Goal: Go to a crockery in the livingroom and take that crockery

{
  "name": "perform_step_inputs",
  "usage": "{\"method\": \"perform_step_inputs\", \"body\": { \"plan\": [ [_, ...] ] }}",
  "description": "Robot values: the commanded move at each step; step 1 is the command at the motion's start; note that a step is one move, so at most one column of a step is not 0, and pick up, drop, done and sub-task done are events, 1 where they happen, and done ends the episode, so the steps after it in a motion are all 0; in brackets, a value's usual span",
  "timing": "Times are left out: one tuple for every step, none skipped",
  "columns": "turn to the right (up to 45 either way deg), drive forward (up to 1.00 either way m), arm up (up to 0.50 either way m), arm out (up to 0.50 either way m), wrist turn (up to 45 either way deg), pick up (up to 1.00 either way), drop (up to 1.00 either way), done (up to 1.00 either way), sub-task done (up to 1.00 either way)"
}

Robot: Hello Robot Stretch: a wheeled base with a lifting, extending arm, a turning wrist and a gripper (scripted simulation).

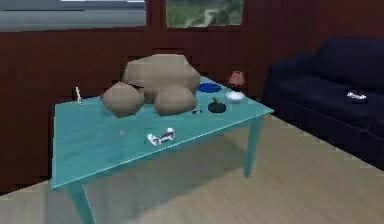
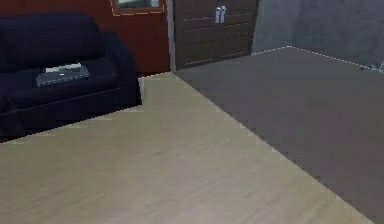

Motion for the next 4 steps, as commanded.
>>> {"method": "perform_step_inputs", "body": {
  "plan": [
    [33.0, 0.00, 0.00, 0.00, 0.0, 0.00, 0.00, 0.00, 0.00],
    [0.0, 0.55, 0.00, 0.00, 0.0, 0.00, 0.00, 0.00, 0.00],
    [-45.0, 0.00, 0.00, 0.00, 0.0, 0.00, 0.00, 0.00, 0.00],
    [-45.0, 0.00, 0.00, 0.00, 0.0, 0.00, 0.00, 0.00, 0.00]
  ]
}}
